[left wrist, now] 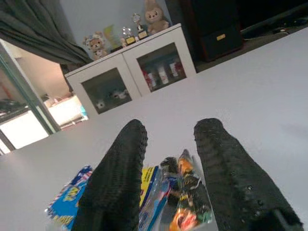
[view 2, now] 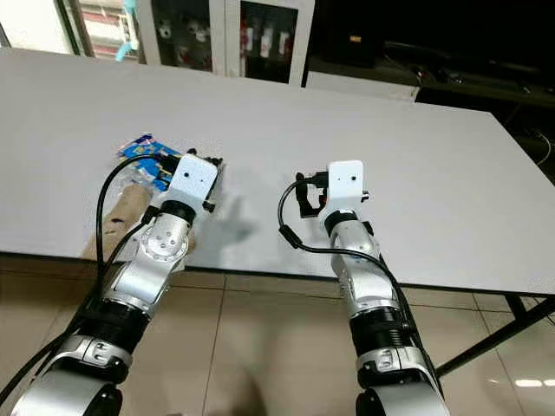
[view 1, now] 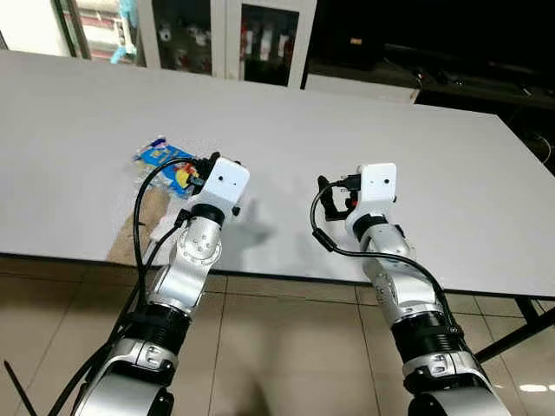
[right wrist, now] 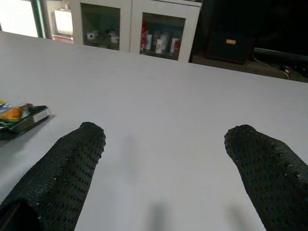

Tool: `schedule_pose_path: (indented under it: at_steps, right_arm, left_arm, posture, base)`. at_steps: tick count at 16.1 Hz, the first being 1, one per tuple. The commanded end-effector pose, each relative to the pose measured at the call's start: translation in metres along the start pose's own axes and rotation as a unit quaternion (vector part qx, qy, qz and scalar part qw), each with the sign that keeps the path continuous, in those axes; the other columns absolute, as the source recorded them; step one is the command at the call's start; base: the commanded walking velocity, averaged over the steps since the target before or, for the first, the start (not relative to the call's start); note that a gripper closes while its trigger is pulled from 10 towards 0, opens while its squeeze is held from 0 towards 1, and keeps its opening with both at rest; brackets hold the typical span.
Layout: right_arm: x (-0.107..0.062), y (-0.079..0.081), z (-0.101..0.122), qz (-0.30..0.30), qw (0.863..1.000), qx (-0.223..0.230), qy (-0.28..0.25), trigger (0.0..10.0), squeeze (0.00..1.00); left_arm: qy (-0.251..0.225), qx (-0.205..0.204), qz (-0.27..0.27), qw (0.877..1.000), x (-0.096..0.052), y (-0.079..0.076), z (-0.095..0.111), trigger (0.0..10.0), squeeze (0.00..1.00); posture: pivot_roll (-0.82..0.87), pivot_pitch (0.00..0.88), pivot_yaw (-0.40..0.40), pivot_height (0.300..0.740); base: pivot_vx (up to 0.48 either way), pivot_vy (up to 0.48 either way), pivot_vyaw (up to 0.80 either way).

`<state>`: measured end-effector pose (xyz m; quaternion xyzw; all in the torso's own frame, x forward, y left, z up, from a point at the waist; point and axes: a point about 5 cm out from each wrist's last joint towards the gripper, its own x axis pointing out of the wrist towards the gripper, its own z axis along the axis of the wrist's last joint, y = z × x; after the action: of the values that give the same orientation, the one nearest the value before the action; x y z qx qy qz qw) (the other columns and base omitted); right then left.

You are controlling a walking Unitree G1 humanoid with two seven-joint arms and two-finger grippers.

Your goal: Picking trash to rubbish bin

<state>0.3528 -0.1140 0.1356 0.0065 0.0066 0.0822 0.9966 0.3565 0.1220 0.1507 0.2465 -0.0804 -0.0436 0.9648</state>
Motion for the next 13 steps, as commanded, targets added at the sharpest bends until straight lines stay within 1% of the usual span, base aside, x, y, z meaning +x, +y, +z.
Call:
schedule_pose_path:
  at_steps: [1, 4, 8, 9, 10, 11, 13]
  right_arm:
    - [-0.001, -0.005, 0.000, -0.006, 1.000, 0.001, 0.001, 10.0, 0.00]
    - [-0.002, -0.003, -0.002, 0.007, 1.000, -0.006, 0.006, 10.0, 0.00]
    - [-0.006, 0.002, -0.002, 0.031, 0.999, -0.010, 0.009, 10.0, 0.00]
    - [-0.008, 0.005, -0.003, 0.054, 0.998, -0.014, 0.014, 10.0, 0.00]
    - [-0.009, 0.006, -0.003, 0.064, 0.998, -0.014, 0.015, 10.0, 0.00]
    - [-0.011, 0.008, -0.002, 0.075, 0.997, -0.013, 0.016, 10.0, 0.00]
    - [-0.014, 0.006, 0.000, 0.078, 0.997, -0.015, 0.016, 10.0, 0.00]
  left_arm:
    - [-0.001, 0.012, -0.007, 1.000, -0.001, -0.005, 0.002, 10.0, 1.00]
    - [0.020, 0.028, -0.008, 0.999, 0.003, -0.002, -0.005, 10.0, 1.00]
    - [0.031, 0.040, -0.017, 0.999, 0.007, 0.000, -0.009, 10.0, 1.00]
    - [0.035, 0.050, -0.018, 0.998, 0.008, 0.002, -0.011, 10.0, 1.00]
    - [0.038, 0.055, -0.019, 0.998, 0.009, 0.002, -0.012, 10.0, 1.00]
    - [0.040, 0.070, -0.030, 0.996, 0.011, 0.002, -0.014, 10.0, 0.00]
    - [0.044, 0.078, -0.037, 0.995, 0.012, 0.002, -0.016, 10.0, 0.00]
  posture:
    - [-0.03, 0.038, -0.123, 0.740]
    - [-0.04, 0.040, -0.124, 0.740]
    - [-0.04, 0.042, -0.123, 0.740]
    - [-0.05, 0.044, -0.122, 0.740]
    - [-0.05, 0.044, -0.122, 0.740]
    - [-0.05, 0.045, -0.121, 0.740]
    - [-0.06, 0.048, -0.121, 0.740]
  base:
    - [0.000, 0.000, 0.00]
    - [0.000, 0.000, 0.00]
    - [0.000, 0.000, 0.00]
    - [0.000, 0.000, 0.00]
    - [0.000, 0.000, 0.00]
    - [0.000, 0.000, 0.00]
    - [0.000, 0.000, 0.00]
